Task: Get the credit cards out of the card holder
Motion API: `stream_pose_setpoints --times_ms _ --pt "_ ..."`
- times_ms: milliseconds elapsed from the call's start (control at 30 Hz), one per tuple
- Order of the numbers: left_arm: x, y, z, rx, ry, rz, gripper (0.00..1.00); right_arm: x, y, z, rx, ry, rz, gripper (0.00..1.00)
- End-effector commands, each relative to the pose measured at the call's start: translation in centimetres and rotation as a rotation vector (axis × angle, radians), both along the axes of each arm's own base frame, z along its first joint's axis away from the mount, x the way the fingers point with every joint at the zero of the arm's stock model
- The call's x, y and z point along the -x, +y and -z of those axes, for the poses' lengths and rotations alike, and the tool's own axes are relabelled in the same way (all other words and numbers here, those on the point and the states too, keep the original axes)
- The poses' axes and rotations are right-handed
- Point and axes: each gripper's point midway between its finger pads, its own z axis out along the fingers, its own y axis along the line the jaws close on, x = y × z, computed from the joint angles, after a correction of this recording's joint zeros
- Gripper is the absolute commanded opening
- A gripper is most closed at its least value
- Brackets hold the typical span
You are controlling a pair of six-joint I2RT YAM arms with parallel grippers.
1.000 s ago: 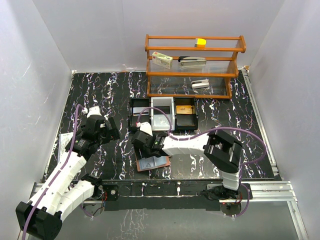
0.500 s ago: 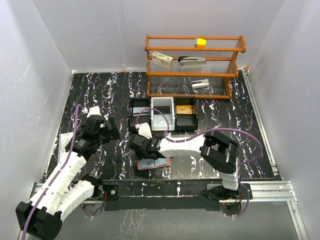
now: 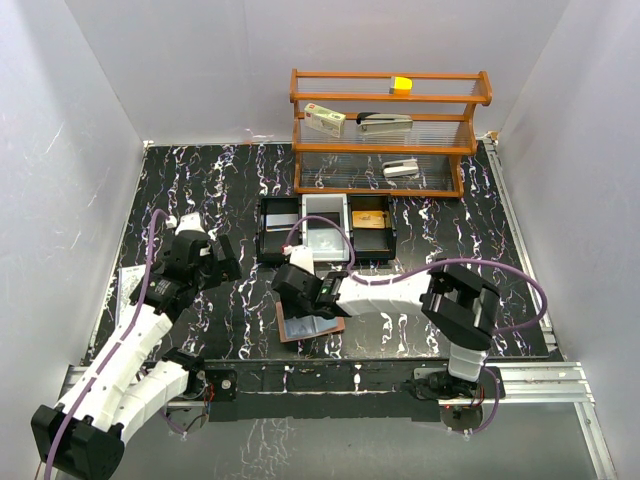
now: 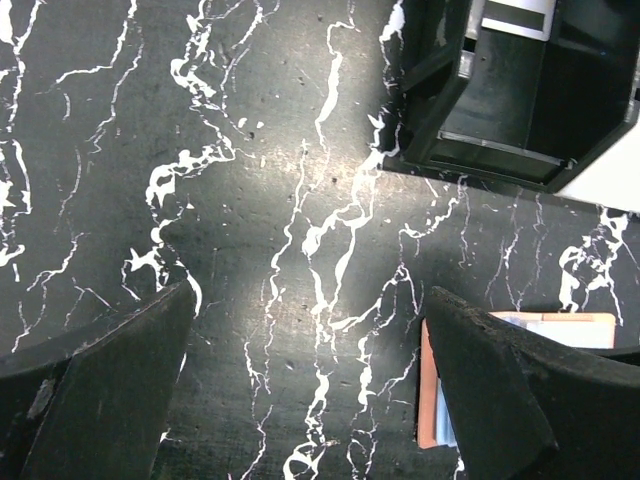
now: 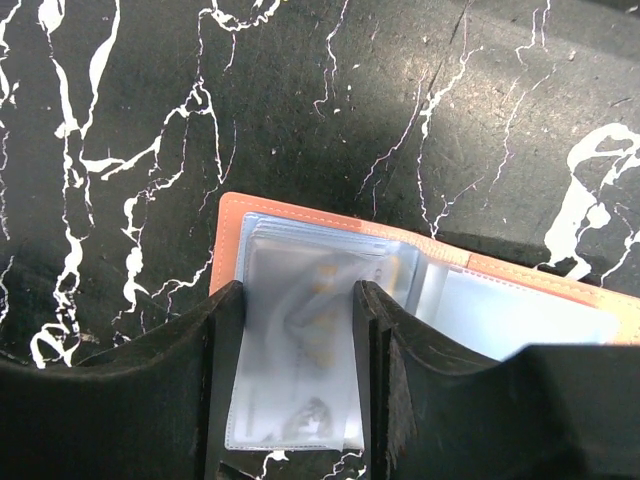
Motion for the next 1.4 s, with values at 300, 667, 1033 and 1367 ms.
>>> stream_pose_setpoints --times_ms 300,667,1033,1367 --pt "2.7 -9.4 0.7 0.484 0.083 0.285 0.96 0.4 0.7 -3.2 -0.292 0.081 -0.031 0.43" --pt "4.8 -12.3 3.0 0.676 0.178 0.359 0.92 0.3 -0.8 -2.8 -0.364 0.139 -0.032 0.49" --pt "5.5 -12.1 4.1 0.671 0.213 0.348 0.92 0.4 -0.8 -3.2 -0.395 0.140 -0.044 0.46" --pt "5.8 -12.3 4.1 0.678 0.234 0.366 0.93 0.4 -1.2 -3.0 -0.400 0.162 -0.046 0.49"
